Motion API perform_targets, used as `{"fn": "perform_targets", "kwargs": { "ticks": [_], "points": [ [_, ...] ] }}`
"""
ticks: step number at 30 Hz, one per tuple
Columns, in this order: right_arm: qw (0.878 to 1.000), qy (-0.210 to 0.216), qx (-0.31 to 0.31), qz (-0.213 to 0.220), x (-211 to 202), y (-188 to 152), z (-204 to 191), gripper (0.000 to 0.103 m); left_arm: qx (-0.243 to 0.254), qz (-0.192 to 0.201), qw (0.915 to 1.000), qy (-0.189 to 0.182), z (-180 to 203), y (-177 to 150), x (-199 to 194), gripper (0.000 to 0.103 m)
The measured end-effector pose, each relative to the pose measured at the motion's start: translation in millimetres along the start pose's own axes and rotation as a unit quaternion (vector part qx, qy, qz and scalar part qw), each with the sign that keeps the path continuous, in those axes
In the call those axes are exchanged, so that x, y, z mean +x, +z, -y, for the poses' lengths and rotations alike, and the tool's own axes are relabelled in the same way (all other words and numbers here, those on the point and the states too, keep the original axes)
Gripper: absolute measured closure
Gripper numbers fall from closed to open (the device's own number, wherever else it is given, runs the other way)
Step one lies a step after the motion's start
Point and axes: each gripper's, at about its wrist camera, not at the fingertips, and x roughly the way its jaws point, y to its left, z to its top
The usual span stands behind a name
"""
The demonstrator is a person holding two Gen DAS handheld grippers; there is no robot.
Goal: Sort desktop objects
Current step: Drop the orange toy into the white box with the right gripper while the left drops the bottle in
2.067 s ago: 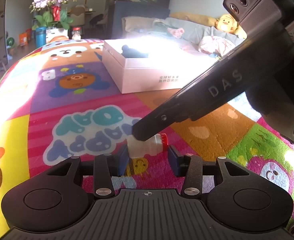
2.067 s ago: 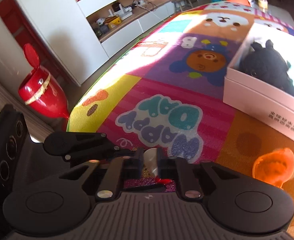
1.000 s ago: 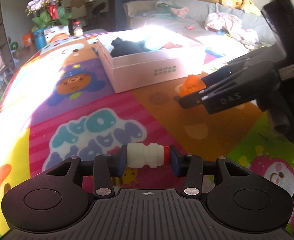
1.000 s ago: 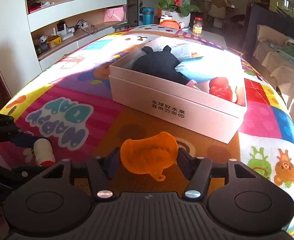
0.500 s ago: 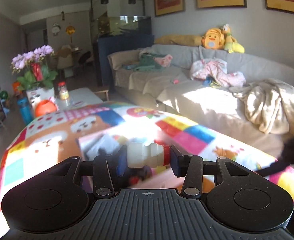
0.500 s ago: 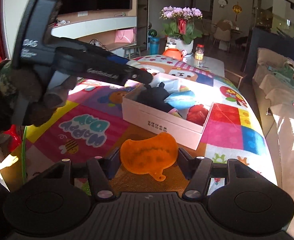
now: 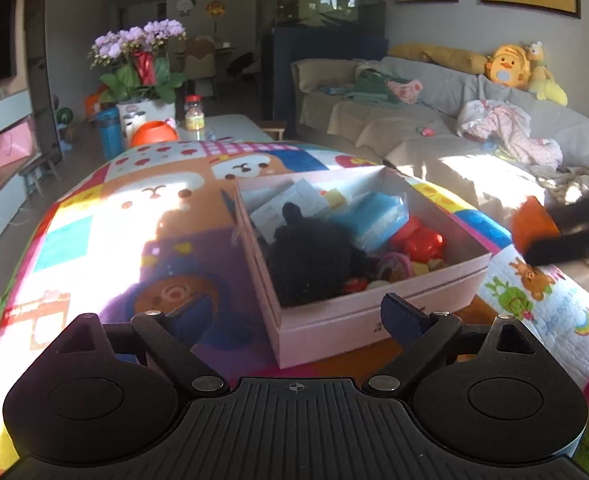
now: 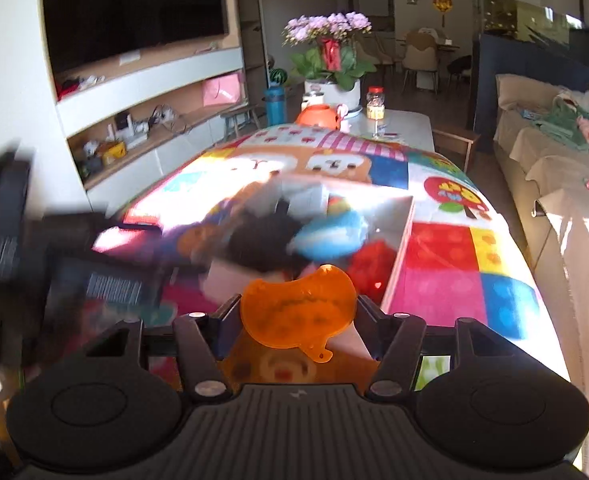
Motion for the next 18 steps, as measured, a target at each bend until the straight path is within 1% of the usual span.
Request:
{"fn": "perform_targets", "kwargs": {
  "ticks": [3,5,7,8,9,11,13,15,17,18],
  "points": [
    [1.000,-0.006,0.019,0.020,31,42,10,0.043,0.001,-0.012,0.9998,-0.013,2,-11,3,0.007],
    [0.999,-0.028,0.019,0.034,59,69,13,0.043,0.004,-0.016,0.9997,-0.017,4,-15,5,0.006],
    [0.998,-0.050,0.010,0.048,84,86,15,0.042,0.007,-0.014,0.9999,-0.007,3,-20,5,0.003],
    [0.997,-0.059,0.009,0.052,98,92,17,0.035,0.008,-0.010,0.9999,0.002,2,-23,4,0.002],
    [0.997,-0.065,0.010,0.052,107,95,19,0.032,0.007,-0.008,0.9999,0.009,0,-26,4,0.002],
    [0.995,-0.087,0.024,0.048,122,94,23,0.030,-0.003,-0.004,0.9998,0.017,-5,-32,3,0.000],
    [0.995,-0.083,0.041,0.047,121,83,26,0.030,-0.017,-0.008,0.9997,0.016,-11,-36,3,0.000],
    [0.994,-0.080,0.052,0.054,110,64,23,0.022,-0.025,-0.016,0.9995,0.010,-12,-40,4,0.000],
    [0.994,-0.079,0.050,0.062,94,40,15,0.008,-0.032,-0.021,0.9992,0.004,-11,-43,5,0.000],
    [0.994,-0.078,0.045,0.064,84,26,10,0.005,-0.036,-0.023,0.9991,0.003,-9,-45,5,0.000]
  ]
}}
